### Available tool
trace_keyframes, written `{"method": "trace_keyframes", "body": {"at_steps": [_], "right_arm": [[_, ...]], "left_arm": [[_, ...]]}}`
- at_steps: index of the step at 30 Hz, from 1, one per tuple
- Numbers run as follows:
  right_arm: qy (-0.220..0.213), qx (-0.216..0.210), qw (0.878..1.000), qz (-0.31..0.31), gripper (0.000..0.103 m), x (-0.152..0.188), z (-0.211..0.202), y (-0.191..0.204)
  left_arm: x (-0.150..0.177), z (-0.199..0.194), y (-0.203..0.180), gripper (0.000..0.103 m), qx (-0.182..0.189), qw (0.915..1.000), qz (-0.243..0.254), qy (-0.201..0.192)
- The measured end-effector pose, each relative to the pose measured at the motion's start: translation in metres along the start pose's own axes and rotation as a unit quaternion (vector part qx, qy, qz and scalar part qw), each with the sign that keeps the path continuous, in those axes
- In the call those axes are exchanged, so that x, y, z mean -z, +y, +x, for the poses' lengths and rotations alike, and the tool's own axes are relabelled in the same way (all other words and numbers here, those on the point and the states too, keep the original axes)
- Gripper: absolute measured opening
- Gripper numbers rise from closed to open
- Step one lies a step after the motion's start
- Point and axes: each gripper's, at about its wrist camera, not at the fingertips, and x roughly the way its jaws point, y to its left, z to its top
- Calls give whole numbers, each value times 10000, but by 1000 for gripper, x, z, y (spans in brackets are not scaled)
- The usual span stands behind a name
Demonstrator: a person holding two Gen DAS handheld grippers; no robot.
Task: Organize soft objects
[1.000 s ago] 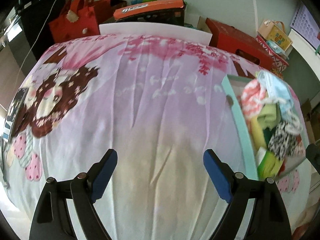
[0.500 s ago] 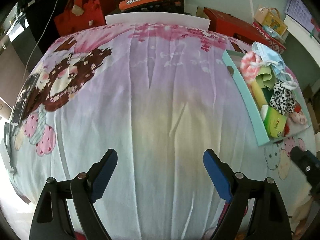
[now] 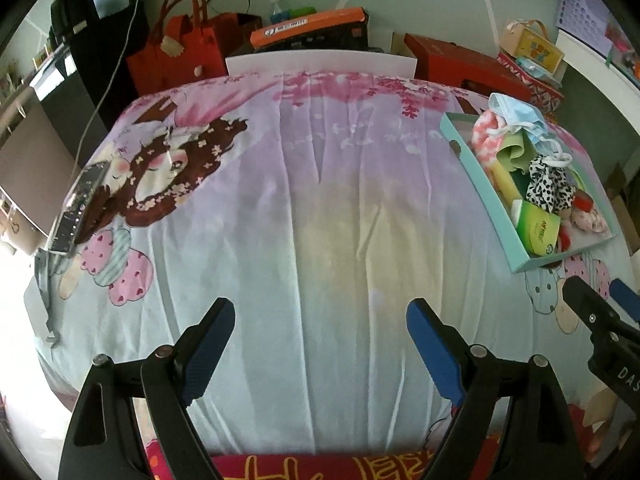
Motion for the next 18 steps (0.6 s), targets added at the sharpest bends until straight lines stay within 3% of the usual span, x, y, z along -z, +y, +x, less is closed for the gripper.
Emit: {"method": "trace_keyframes", "body": {"at_steps": [6, 18], "right_arm": [[-227, 14, 9997, -93, 103, 1, -8, 5], [-293, 85, 9995, -121, 103, 3, -10, 6]], "left_arm": [[7, -2, -2, 88, -225, 9997, 113, -71], [10, -3, 3, 88, -252, 9996, -54, -109]]}}
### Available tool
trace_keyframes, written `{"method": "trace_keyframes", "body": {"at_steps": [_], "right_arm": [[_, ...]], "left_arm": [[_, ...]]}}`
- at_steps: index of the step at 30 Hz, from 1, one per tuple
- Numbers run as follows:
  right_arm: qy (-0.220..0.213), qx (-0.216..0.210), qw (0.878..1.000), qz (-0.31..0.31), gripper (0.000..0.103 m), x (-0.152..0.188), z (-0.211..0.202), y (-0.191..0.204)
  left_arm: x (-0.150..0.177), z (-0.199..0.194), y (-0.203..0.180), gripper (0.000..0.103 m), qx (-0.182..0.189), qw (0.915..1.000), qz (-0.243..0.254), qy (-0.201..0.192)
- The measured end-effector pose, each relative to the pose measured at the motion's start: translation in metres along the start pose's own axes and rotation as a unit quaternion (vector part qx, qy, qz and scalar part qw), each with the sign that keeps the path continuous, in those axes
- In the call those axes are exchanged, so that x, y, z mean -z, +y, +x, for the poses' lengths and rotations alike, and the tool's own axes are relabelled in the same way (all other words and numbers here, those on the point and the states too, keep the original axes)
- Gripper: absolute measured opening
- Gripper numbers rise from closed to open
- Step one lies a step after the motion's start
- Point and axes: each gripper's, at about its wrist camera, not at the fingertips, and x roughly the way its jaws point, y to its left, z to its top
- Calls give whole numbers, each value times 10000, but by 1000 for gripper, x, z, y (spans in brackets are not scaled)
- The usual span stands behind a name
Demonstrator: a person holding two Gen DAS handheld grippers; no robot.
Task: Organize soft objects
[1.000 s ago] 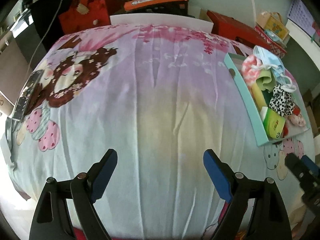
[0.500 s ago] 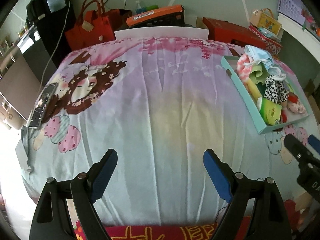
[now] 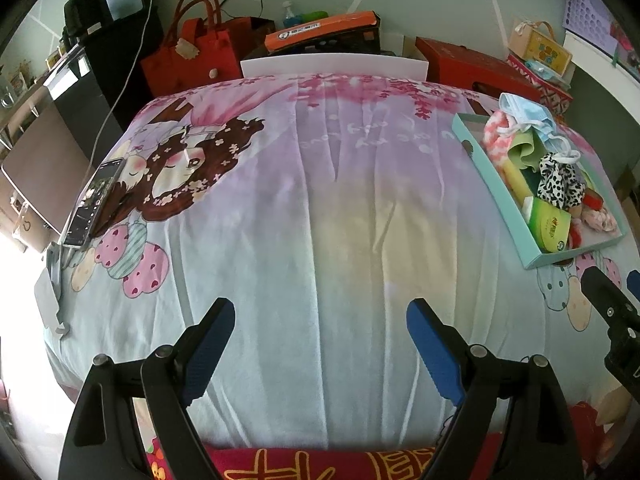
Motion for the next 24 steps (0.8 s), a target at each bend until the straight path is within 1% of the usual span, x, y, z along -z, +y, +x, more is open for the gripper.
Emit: {"method": "trace_keyframes", "body": {"at_steps": [14, 24], "right_arm": [[85, 5, 9996, 280, 103, 4, 1, -11], [126, 35, 9998, 175, 103, 4, 2, -7]], "left_arm": [[4, -3, -1, 88, -159, 9999, 18, -46], [3, -3, -1, 88, -229, 9997, 45, -49]]}}
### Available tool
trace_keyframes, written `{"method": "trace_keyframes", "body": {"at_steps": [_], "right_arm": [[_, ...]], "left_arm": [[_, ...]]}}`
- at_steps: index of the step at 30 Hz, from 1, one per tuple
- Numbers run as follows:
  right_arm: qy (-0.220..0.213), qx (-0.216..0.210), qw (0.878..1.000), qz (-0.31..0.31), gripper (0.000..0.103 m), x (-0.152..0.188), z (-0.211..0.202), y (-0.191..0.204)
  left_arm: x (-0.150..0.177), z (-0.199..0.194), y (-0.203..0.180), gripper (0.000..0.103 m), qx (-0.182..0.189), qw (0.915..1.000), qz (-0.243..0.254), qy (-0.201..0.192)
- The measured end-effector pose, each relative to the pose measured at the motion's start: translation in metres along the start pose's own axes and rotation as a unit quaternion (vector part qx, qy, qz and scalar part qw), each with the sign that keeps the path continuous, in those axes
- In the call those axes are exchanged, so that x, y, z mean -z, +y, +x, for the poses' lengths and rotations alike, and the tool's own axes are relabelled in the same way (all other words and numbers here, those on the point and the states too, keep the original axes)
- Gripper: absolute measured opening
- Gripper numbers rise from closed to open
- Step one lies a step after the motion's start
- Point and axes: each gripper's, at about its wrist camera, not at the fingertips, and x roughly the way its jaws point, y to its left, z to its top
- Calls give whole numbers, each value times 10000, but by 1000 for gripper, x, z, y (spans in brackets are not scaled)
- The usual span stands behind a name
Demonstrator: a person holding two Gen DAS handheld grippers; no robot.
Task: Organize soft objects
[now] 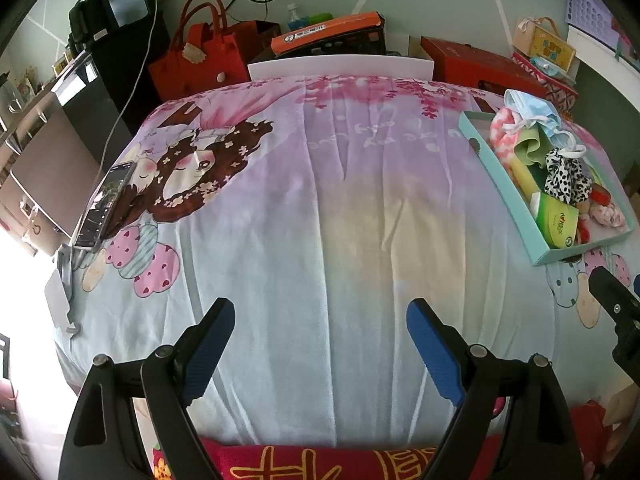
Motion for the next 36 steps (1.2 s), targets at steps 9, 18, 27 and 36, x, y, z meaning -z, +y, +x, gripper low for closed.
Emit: {"method": "trace_keyframes", "body": {"at_steps": [9, 18, 27, 36], "right_arm": [[75, 24, 10000, 21, 103, 2, 1, -1], [115, 43, 9999, 41, 103, 2, 3, -2], [121, 41, 9999, 39, 103, 2, 3, -2], [142, 58, 9999, -6, 103, 3, 5, -1]], "left_arm": [[2, -4, 1, 88, -85, 9999, -42, -92], [2, -4, 0, 88, -85, 9999, -7, -96], [2, -5, -2, 88, -92, 9999, 19, -105], [2, -4, -3, 88, -77, 9999, 36, -98]]}}
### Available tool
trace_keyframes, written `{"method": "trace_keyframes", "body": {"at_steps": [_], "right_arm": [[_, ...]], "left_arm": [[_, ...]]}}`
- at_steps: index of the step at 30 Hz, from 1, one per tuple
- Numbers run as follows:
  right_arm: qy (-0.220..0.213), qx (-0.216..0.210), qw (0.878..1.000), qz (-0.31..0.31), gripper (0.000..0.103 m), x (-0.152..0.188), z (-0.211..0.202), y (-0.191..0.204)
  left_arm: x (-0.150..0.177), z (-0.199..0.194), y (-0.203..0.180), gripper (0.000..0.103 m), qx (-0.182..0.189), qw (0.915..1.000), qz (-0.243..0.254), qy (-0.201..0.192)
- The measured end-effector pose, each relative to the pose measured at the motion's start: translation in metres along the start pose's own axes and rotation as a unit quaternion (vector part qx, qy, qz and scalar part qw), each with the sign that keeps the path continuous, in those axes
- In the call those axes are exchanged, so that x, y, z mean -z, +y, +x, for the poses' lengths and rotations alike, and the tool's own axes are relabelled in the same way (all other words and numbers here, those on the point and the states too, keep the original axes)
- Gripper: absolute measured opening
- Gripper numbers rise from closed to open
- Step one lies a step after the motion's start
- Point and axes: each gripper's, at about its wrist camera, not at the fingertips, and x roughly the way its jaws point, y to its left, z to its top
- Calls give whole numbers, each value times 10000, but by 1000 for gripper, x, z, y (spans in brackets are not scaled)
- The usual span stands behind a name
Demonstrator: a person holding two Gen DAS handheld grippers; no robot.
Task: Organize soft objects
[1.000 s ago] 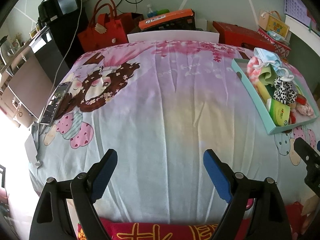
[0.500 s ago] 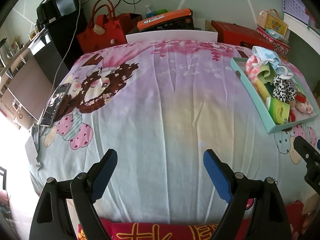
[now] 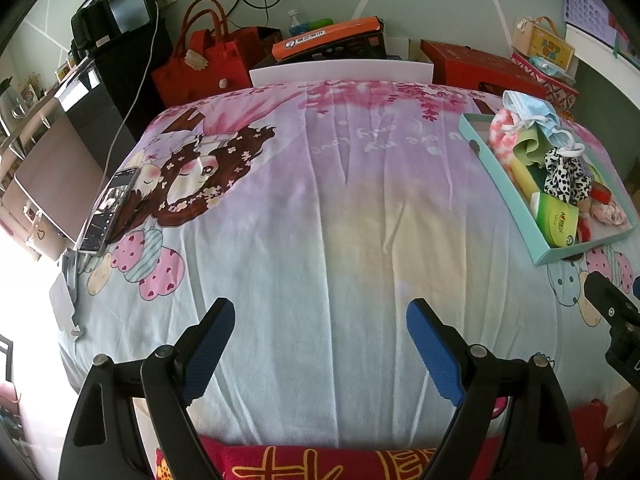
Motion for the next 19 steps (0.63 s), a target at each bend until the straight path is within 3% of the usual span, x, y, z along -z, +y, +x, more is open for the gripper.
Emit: {"method": "trace_keyframes", "body": {"at_steps": [19], "right_arm": [[11, -2, 10000, -4, 103, 0, 1, 0]], "left_arm": [[0, -2, 0, 88, -23, 10000, 5, -59]]}}
